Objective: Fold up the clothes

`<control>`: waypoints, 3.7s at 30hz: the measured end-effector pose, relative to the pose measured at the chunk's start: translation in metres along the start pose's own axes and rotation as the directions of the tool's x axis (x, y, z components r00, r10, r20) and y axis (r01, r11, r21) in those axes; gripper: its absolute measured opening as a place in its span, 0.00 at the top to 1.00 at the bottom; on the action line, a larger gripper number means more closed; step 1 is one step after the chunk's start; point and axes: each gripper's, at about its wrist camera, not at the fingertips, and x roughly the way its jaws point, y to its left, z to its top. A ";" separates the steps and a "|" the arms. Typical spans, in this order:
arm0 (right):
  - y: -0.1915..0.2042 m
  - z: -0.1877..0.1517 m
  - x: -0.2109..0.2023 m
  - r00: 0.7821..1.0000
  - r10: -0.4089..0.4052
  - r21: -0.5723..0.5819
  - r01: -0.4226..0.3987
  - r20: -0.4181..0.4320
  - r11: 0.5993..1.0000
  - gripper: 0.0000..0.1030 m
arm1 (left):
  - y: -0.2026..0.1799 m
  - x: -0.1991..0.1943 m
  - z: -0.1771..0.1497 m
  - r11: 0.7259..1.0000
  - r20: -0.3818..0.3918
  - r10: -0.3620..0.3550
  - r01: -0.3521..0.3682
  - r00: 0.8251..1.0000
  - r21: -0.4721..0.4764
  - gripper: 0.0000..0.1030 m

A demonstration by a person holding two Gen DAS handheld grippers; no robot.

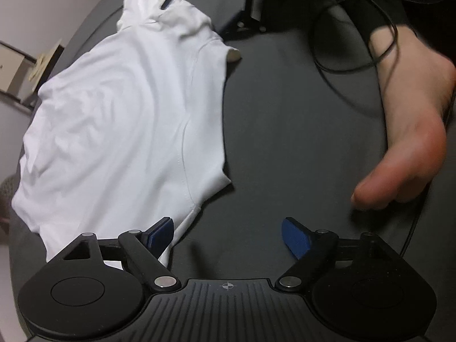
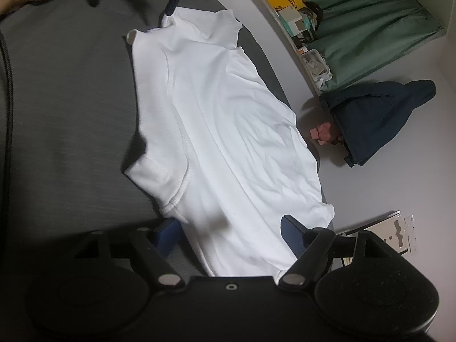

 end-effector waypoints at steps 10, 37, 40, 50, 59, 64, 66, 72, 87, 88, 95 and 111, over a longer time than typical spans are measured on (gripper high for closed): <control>0.003 0.004 -0.004 1.000 0.004 -0.044 -0.004 -0.001 0.999 0.26 | 0.004 0.019 -0.010 0.980 -0.061 -0.079 0.066 0.995 -0.185 0.00; 0.006 0.015 -0.001 0.999 0.033 -0.170 -0.037 -0.026 0.985 0.33 | -0.057 0.039 -0.004 0.853 0.017 0.385 -0.363 0.923 0.376 0.00; 0.006 0.013 -0.001 0.999 0.031 -0.179 -0.035 -0.024 0.983 0.43 | -0.051 0.046 -0.003 0.824 -0.006 0.408 -0.366 0.913 0.432 0.19; 0.005 0.008 -0.001 0.999 0.028 -0.204 -0.032 -0.025 0.978 0.49 | -0.040 0.039 -0.005 0.789 -0.053 0.428 -0.345 0.902 0.508 0.71; 0.004 0.008 0.000 0.999 0.040 -0.192 -0.042 -0.017 0.980 0.65 | -0.033 0.043 -0.007 0.835 -0.077 0.380 -0.306 0.922 0.457 0.96; 0.000 0.003 0.000 0.997 0.067 -0.174 -0.071 -0.031 0.982 0.86 | -0.033 0.032 -0.011 0.854 -0.049 0.383 -0.333 0.922 0.400 0.96; -0.004 0.001 -0.001 0.996 0.078 -0.161 -0.083 -0.032 0.984 0.92 | -0.034 0.026 -0.013 0.864 -0.039 0.383 -0.343 0.923 0.368 0.97; -0.002 -0.003 -0.003 0.997 0.076 -0.161 -0.081 -0.033 0.984 0.81 | -0.039 0.030 -0.017 0.868 -0.075 0.383 -0.331 0.921 0.370 0.96; 0.009 0.002 0.004 0.999 0.048 -0.189 -0.049 -0.006 0.981 0.64 | -0.037 0.027 -0.005 0.835 0.010 0.461 -0.437 0.887 0.335 0.30; 0.010 0.003 0.004 0.999 0.044 -0.193 -0.044 -0.008 0.980 0.64 | -0.037 0.028 -0.005 0.831 0.015 0.462 -0.438 0.887 0.344 0.30; 0.011 -0.007 0.008 0.998 -0.028 -0.212 0.017 -0.048 0.977 0.64 | -0.047 0.035 -0.009 0.763 0.067 0.478 -0.452 0.876 0.463 0.31; 0.001 -0.005 -0.002 1.000 0.022 -0.205 -0.019 0.011 0.979 0.97 | -0.032 0.026 -0.009 0.857 0.041 0.398 -0.387 0.917 0.341 0.98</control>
